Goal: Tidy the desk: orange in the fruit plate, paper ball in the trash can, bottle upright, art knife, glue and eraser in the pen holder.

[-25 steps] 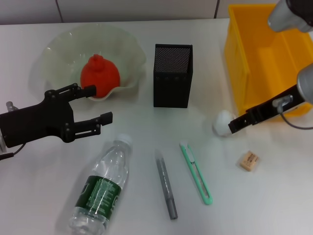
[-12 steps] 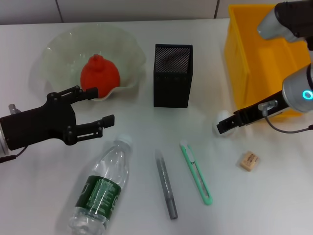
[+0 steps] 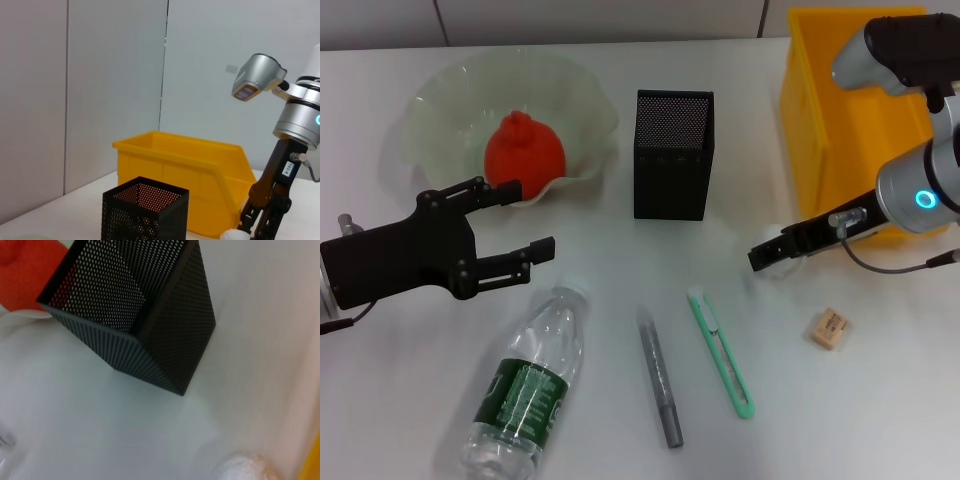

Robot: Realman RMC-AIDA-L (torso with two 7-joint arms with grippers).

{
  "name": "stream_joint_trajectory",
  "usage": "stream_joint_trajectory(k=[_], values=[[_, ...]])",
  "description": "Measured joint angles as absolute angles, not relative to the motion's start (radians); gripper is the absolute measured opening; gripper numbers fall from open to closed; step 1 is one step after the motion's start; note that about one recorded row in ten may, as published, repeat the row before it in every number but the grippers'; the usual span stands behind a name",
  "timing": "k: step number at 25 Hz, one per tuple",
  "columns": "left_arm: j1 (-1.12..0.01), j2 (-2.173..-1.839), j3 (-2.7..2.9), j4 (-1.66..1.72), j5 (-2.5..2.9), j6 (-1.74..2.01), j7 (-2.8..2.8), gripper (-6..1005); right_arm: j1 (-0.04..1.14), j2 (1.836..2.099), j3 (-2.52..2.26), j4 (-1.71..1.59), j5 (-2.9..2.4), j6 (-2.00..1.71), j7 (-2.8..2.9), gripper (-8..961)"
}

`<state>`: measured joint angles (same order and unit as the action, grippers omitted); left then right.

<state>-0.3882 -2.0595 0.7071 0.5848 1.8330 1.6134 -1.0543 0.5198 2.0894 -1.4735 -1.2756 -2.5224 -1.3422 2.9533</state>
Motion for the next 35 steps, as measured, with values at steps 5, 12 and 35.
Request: stream_joint_trajectory(k=[5, 12, 35], values=[[-0.389, -2.06, 0.707, 0.584, 1.833, 1.614, -1.052, 824, 0.536, 2.089, -1.481, -1.239, -2.522, -1.311, 2.954, 764], [-0.388, -2.06, 0.707, 0.584, 1.833, 1.616, -1.052, 824, 0.564, 2.089, -1.492, -1.189, -2.521, -1.295, 2.954, 752], [-0.368, -2.05, 0.699, 0.581, 1.832, 1.648, -1.038, 825, 0.482, 2.089, -1.475, -1.471, -2.461, -1.476, 2.897, 478]])
